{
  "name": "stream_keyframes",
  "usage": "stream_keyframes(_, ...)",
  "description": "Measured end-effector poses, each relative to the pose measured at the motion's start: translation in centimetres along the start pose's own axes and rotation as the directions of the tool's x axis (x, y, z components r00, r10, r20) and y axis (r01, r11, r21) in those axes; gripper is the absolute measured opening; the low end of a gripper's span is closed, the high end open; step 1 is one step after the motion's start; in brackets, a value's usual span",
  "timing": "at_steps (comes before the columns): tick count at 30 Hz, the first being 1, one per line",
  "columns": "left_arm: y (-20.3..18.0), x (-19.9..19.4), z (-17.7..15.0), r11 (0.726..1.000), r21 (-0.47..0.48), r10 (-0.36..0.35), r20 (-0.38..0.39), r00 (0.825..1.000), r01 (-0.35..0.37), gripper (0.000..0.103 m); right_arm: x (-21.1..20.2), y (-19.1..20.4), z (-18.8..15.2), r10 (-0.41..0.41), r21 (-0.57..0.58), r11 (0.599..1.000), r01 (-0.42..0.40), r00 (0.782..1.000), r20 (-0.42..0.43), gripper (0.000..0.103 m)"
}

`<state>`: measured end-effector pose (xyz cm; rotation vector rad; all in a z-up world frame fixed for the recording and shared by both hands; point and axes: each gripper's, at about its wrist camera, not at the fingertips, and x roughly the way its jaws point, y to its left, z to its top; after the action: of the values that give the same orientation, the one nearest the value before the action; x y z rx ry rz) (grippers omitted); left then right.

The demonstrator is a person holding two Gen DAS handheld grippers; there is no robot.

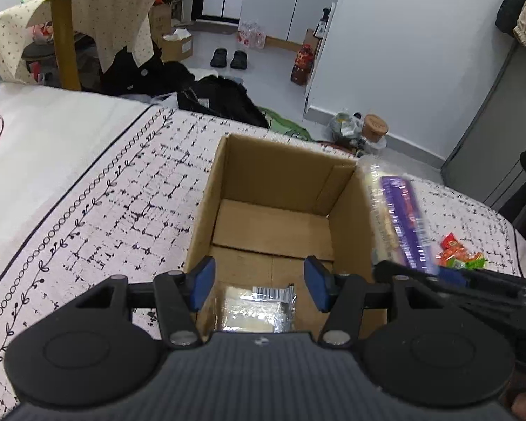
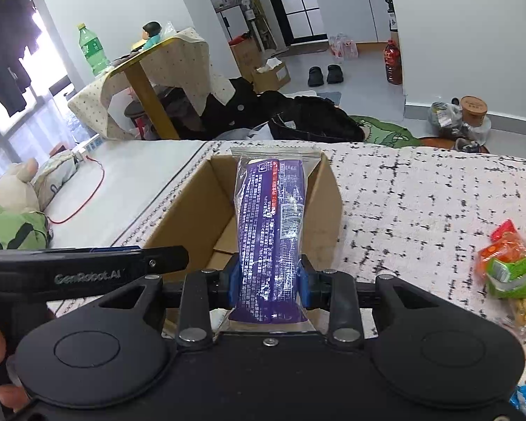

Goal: Organize snacks
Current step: 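Carry both packs over the cardboard box and open both tools to drop them, then withdraw both tools from the box back toward the remaining snacks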

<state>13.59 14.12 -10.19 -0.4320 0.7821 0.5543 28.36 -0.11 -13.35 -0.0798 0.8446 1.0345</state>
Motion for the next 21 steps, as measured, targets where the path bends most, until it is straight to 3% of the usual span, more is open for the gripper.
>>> stream_keyframes(7, 0.6, -1.5, 0.0, 1.000, -0.012, 0.022, 0.021, 1.000, -0.022, 0.058, 1.1, 0.9, 0.9, 0.029, 0.000, 1.000, -0.029, 0.999, 0.017, 0.033)
stream_keyframes(11, 1.1, -1.9, 0.0, 0.999, -0.030, 0.038, 0.012, 0.999, -0.038, 0.059, 0.9, 1.0, 0.9, 0.057, 0.005, 0.998, -0.057, 0.998, 0.029, 0.049)
stream_keyframes(16, 1.3, -1.9, -0.1, 0.998, -0.048, 0.042, -0.010, 0.999, -0.043, 0.067, -0.3, 0.2, 0.5, 0.060, 0.024, 0.998, -0.060, 0.998, 0.035, 0.053)
stream_keyframes(21, 0.4, -2.0, -0.4, 0.998, -0.053, 0.036, -0.021, 0.999, -0.037, 0.074, -1.5, -1.0, -0.1, 0.027, 0.032, 0.999, -0.028, 0.999, 0.032, 0.065)
